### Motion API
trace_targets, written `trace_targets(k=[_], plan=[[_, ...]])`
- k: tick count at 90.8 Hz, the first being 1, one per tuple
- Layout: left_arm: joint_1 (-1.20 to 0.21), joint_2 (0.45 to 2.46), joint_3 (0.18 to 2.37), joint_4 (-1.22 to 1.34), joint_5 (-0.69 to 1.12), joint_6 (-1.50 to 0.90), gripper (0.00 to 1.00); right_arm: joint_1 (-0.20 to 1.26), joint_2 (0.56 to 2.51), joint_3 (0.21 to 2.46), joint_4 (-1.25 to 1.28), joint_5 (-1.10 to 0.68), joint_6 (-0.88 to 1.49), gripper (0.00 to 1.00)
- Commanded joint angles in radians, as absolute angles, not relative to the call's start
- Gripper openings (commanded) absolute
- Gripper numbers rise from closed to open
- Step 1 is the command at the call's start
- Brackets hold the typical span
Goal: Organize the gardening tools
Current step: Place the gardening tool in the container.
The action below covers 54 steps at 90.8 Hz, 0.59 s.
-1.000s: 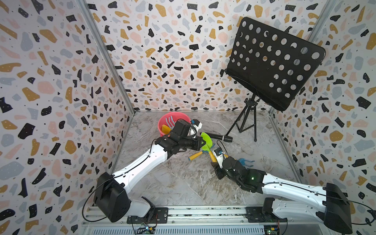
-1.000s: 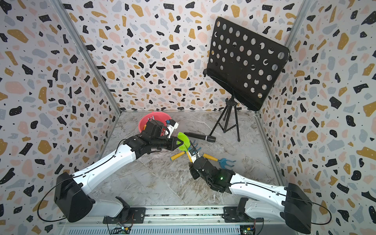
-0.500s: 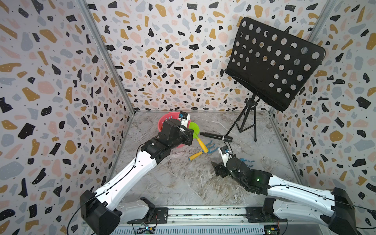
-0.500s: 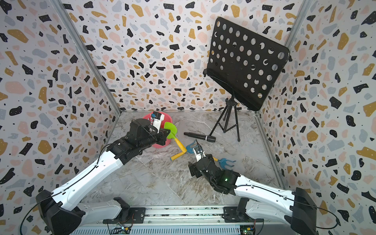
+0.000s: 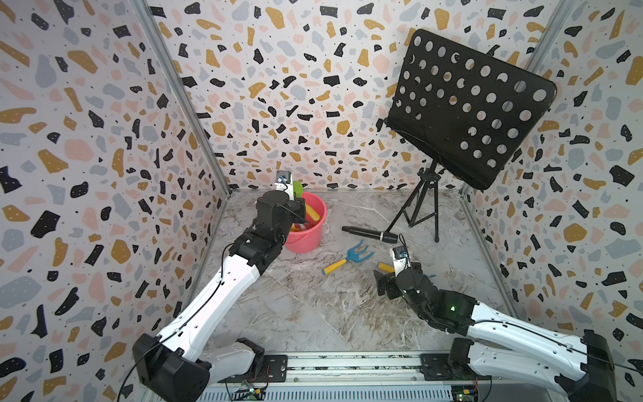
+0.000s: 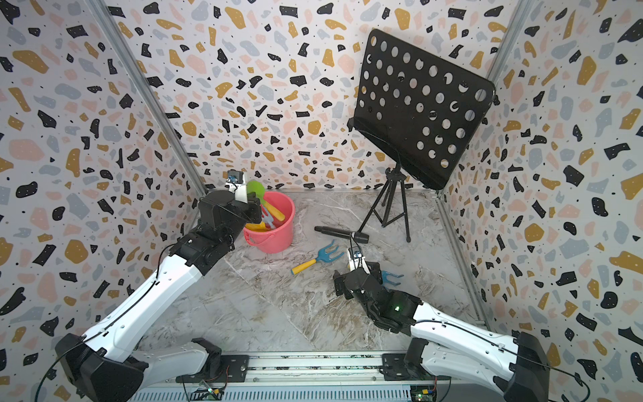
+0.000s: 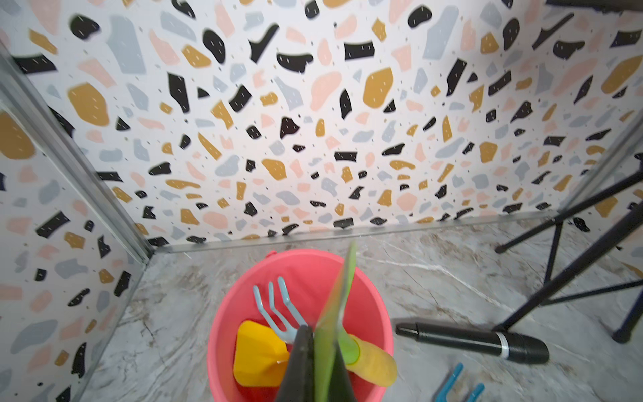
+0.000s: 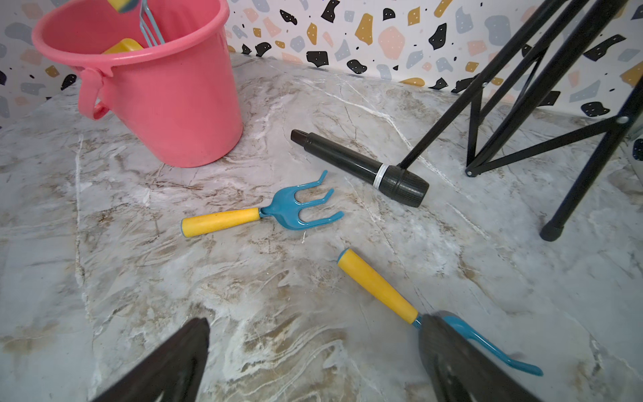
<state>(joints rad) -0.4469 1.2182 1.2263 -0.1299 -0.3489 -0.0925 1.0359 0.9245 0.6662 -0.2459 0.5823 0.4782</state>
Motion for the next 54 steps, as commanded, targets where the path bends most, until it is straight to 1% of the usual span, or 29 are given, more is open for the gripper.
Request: trace_targets(k=[1, 27, 54], plan=[[-0.434, 1.241, 1.264, 0.024, -0.432, -0.004, 0.0, 1.03, 0.902, 0.672, -0.301, 0.632, 0.515, 1.0], [-0.423, 1.326, 1.287, 0.109, -0.461, 0.101, 0.0, 1.023, 0.889, 0.68, -0.324, 0.64, 0.526, 1.0], [-0.423, 1.392, 1.294, 0.117, -0.439, 0.14, 0.0, 1.021, 0.893, 0.696, -0.345, 0.666, 0.526, 1.0]])
